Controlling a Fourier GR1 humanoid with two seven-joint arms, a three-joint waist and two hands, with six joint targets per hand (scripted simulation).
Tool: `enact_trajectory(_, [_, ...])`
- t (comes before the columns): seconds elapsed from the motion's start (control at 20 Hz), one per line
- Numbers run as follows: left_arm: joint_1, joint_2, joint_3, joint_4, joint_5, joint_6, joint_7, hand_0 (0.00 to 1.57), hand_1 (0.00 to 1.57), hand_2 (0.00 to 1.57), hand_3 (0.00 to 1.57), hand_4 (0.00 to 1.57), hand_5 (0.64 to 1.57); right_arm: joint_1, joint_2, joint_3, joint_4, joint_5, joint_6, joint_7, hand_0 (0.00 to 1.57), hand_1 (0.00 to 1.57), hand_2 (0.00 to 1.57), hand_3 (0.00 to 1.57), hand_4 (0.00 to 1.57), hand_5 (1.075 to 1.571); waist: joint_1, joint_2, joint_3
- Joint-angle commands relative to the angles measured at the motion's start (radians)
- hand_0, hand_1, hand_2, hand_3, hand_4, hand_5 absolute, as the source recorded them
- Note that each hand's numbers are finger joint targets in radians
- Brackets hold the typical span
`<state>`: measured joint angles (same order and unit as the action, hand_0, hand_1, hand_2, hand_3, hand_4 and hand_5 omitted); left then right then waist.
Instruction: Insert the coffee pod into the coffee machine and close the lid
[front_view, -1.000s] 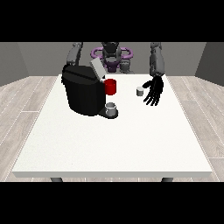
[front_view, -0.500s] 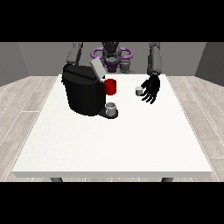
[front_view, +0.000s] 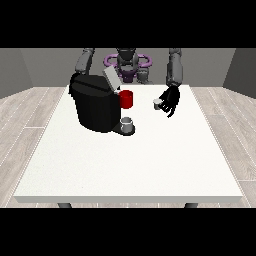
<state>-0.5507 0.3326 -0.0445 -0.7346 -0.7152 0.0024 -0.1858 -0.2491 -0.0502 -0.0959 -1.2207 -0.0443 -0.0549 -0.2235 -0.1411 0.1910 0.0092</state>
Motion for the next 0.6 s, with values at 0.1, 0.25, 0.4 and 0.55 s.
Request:
enact_trajectory(0.1, [-0.025, -0.014, 0.027, 0.032, 0.040, -0.036, -0.131, 1.48, 1.48, 1.47, 1.38, 0.70, 1.571, -0.022, -0.015, -0.015, 0.002, -0.019, 0.008, 0.030, 0.00, 0.00, 0.00, 0.00, 0.41, 1.571, 0.012, 0.000, -0.0095])
enact_trajectory(0.25, [-0.022, -0.073, 0.002, 0.021, 0.004, -0.024, -0.064, 1.21, 1.21, 1.32, 1.33, 0.68, 1.571, 0.038, 0.036, 0.003, 0.054, 0.005, -0.039, -0.019, 0.00, 0.00, 0.00, 0.00, 0.39, 1.571, 0.032, -0.065, -0.0092])
enact_trajectory(0.4, [0.006, -0.072, 0.037, 0.028, 0.039, -0.025, -0.106, 1.44, 1.44, 1.42, 1.31, 0.61, 1.571, 0.069, -0.034, -0.043, 0.070, -0.039, 0.042, -0.064, 0.00, 0.00, 0.00, 0.00, 0.31, 1.571, 0.029, -0.069, -0.0092])
enact_trajectory(0.55, [0.011, -0.141, -0.020, -0.060, 0.022, -0.087, -0.015, 1.52, 1.52, 1.47, 1.34, 0.59, 1.571, 0.079, -0.073, -0.098, 0.188, -0.073, 0.085, -0.100, 0.00, 0.00, 0.00, 0.00, 0.28, 1.571, 0.085, -0.137, -0.0087])
